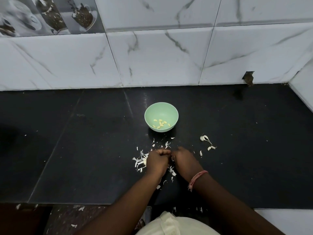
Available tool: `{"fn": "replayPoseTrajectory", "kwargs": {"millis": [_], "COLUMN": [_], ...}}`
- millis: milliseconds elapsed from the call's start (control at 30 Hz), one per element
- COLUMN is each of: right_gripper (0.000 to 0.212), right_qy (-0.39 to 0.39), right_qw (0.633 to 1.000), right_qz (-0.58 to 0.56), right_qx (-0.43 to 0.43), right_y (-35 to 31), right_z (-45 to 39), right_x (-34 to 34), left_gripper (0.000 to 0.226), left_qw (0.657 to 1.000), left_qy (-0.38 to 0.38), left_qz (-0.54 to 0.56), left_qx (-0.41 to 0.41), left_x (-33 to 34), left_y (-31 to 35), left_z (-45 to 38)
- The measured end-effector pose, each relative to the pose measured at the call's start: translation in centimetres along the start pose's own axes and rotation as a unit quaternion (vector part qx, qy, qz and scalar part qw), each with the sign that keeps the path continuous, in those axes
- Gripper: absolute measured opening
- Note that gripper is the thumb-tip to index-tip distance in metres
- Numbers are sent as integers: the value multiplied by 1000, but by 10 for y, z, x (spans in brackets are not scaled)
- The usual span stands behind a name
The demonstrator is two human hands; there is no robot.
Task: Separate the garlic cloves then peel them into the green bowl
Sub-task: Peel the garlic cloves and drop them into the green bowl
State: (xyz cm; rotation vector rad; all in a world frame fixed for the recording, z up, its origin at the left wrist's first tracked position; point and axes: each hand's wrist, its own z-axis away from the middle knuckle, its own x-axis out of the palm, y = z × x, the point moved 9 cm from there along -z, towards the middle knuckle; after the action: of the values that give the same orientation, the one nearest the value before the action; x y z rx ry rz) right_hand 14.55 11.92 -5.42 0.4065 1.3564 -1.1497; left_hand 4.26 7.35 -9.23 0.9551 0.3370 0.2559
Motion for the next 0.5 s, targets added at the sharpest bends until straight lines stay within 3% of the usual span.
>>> {"fn": "replayPoseTrajectory", "kwargs": {"millis": [133,267,400,500], "right_gripper": [22,17,21,22], "right_qy": [-2,-4,38,22], "right_qw": [1000,1000,992,970], "right_qz": [-11,-28,-106,-210], "right_qx": [-9,-2,57,121], "right_y": [-3,2,15,32], "right_z": [1,5,8,5], "right_x": [-6,-10,-18,-13], "left_gripper": [29,13,19,15], "left_qw": [1000,1000,999,997], "left_qy": [-17,-8,7,32], "left_qz": [-2,-5,-31,-62], "left_qx": [9,4,25,44], "left_x": [6,4,-1,-6], "left_y": [-12,0,2,5], "left_z": [-12,-2,0,1]}}
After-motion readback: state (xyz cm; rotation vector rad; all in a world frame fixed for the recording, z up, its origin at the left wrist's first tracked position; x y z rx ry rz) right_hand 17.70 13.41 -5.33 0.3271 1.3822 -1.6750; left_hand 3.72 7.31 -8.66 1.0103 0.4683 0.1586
